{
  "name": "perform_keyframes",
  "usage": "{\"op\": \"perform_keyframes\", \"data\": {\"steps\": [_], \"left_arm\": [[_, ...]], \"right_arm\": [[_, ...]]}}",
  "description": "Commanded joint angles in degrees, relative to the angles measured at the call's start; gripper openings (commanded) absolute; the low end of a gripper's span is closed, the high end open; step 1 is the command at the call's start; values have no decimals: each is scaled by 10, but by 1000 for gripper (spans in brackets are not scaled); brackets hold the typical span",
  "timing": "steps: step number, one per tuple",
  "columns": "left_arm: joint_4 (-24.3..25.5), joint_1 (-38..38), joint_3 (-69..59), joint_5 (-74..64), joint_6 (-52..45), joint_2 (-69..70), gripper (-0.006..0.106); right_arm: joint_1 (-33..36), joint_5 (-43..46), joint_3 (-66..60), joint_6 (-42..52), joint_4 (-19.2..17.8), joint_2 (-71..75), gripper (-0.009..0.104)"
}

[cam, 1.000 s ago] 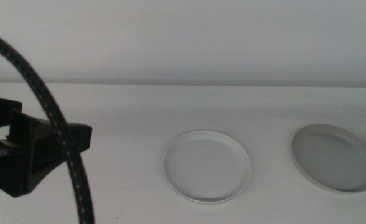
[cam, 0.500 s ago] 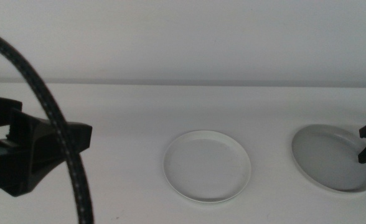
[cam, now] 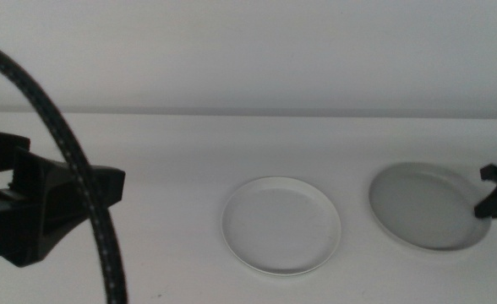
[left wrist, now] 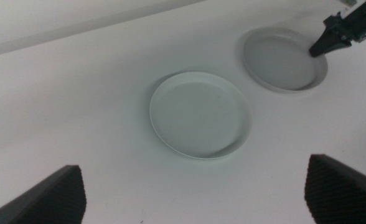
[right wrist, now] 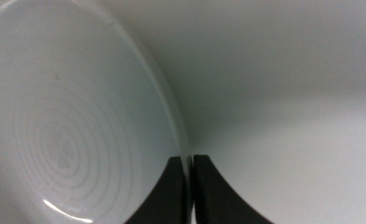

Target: Stack the three bowls on top of each other.

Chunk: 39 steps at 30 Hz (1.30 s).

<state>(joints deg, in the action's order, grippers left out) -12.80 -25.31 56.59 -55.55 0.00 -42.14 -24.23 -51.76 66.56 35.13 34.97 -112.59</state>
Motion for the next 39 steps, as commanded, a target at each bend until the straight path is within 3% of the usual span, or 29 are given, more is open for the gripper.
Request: {"op": "perform_keyframes", "data": {"steps": [1,9,16,22,30,39], "left_arm": [[-1,-4,-2,9,0,2,94],[-1,-4,-2,9,0,2,94],[-1,-4,-2,10,0,2,94],[-1,-4,-2,10,0,2,94],[-2,-4,-2,10,0,2,94],[-2,-4,-2,10,0,2,94]], "right_arm": [[-4,-37,-1,41,44,33,-2],[22,-60,10,33,84,122,-2],[189,-67,66,-55,23,109,-2],[304,-67,128,-128,6,37,-2],[375,-67,146,-138,-5,-28,-2],[379,-51,146,-148,-29,-43,-2]]}}
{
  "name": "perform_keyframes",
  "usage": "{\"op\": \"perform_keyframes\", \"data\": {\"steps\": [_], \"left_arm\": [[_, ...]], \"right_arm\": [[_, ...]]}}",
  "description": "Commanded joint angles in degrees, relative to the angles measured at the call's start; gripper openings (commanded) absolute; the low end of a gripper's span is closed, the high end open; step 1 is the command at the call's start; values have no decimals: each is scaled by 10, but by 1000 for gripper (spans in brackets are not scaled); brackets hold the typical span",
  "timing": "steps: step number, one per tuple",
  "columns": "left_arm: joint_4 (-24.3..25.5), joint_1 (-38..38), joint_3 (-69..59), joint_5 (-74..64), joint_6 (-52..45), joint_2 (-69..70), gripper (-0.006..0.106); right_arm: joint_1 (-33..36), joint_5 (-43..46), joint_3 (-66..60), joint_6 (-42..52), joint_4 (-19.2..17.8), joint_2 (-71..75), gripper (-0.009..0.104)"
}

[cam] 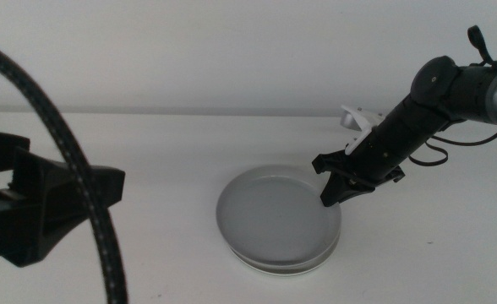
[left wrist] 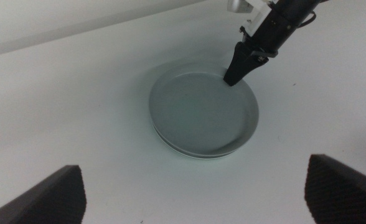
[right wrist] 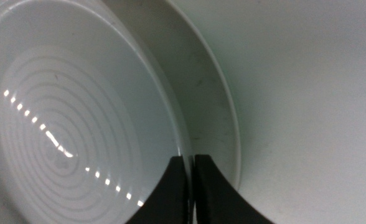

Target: Stack the three bowls on top of each other.

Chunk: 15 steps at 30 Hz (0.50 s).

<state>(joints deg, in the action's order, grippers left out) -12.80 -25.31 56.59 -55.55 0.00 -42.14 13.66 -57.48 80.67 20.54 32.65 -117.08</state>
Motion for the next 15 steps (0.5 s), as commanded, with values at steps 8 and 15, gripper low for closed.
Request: {"op": "perform_keyframes", "data": {"steps": [8,15], "left_arm": [[-2,-4,-2,10,0,2,94],[-2,-4,-2,10,0,2,94]], "right_arm": [[0,7,5,-6,-11,-4,-2],[0,20,6,-5,-18,-8,40]]}}
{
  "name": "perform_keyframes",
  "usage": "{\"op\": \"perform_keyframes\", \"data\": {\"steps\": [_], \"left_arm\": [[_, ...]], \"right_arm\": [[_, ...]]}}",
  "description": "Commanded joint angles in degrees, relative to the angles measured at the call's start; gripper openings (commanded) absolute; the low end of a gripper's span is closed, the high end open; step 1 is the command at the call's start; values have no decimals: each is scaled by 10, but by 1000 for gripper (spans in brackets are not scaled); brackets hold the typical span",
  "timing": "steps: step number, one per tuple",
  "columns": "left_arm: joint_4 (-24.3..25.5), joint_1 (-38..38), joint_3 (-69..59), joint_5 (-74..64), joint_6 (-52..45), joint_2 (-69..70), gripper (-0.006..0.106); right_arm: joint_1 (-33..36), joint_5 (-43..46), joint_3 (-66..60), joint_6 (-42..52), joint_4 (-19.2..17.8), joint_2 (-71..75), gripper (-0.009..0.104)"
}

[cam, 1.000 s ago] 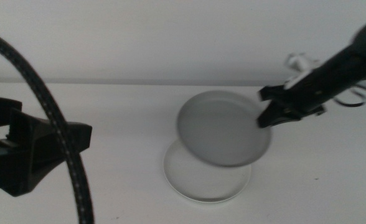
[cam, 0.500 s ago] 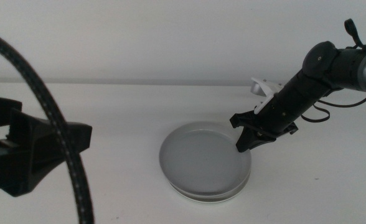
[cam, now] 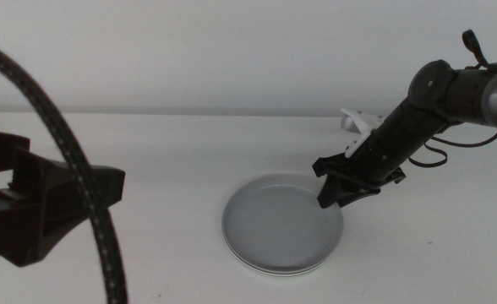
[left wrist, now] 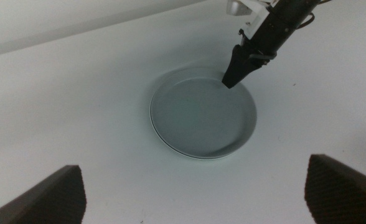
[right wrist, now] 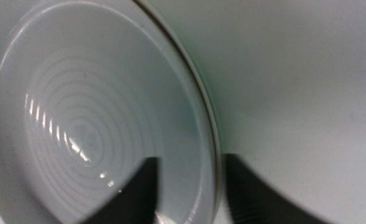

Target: Stack the three bowls on top of each other.

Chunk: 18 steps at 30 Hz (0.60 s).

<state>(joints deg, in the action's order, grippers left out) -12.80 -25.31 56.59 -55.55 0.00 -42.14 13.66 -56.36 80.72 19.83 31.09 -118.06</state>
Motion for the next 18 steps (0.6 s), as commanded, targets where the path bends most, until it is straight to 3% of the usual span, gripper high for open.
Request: {"op": "perform_keyframes", "data": {"steps": [1,5,9,12,18], "left_arm": [[-2,-4,-2,10,0,2,94],[-2,-4,-2,10,0,2,94],[-1,-4,-2,10,0,2,94],[-1,-4,-2,10,0,2,94],[-5,-4,-2,10,0,2,94]], "right_arm": [[0,10,7,3,-3,2,52],[-3,-2,34,3,-3,14,92],[-22,-69,100,1,-11,65,93],[-52,-98,119,-17,-37,131,93],[-136,-74,-10,-52,-104,352,93]]}}
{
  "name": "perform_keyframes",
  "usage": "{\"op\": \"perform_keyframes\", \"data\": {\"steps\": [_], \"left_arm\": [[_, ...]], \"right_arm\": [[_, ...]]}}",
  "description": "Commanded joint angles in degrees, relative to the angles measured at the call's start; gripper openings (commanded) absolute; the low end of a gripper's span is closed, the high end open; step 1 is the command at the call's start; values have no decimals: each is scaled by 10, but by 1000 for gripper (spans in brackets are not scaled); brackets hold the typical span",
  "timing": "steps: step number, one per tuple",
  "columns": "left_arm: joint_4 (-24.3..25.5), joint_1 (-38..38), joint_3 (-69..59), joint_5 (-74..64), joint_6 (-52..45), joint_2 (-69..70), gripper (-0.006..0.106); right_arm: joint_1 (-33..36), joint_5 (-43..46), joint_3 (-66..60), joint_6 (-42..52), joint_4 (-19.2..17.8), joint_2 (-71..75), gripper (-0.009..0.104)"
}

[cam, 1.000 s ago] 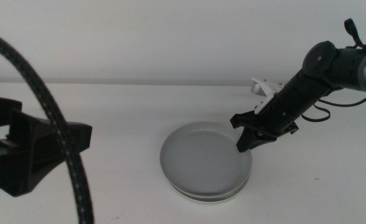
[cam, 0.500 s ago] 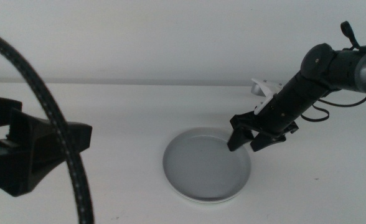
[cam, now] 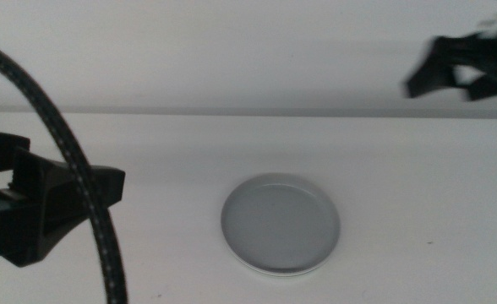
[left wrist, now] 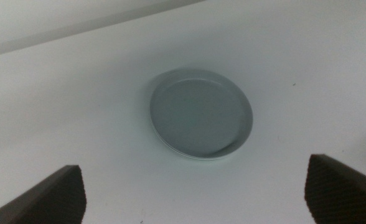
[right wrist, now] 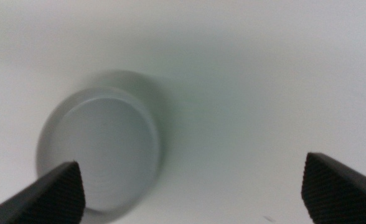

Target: Stack the three bowls on top of each other.

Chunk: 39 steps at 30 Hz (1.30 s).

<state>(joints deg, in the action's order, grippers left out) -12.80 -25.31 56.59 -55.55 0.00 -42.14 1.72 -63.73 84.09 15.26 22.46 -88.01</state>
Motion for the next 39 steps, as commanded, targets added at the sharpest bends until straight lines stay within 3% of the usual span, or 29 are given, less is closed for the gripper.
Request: {"op": "perform_keyframes", "data": {"steps": [1,7,9,15,22,28,34,39], "left_arm": [[-7,-4,-2,10,0,2,94],[-7,-4,-2,10,0,2,94],[-7,-4,-3,10,0,2,94],[-6,27,-51,97,0,18,94],[-5,188,-167,260,0,99,94],[56,292,-232,276,0,169,94],[89,316,-271,286,0,199,94],[116,316,-313,381,0,215,94]], "right_arm": [[-26,25,-83,-6,-22,100,93],[-33,288,-306,6,-55,360,93],[-33,339,-353,6,-66,407,93],[-33,337,-370,1,-81,441,93],[-33,333,-370,-5,-80,442,93],[-33,333,-370,-5,-80,442,93],[-33,333,-370,-5,-80,442,93],[-33,334,-381,-5,-93,462,93]]}}
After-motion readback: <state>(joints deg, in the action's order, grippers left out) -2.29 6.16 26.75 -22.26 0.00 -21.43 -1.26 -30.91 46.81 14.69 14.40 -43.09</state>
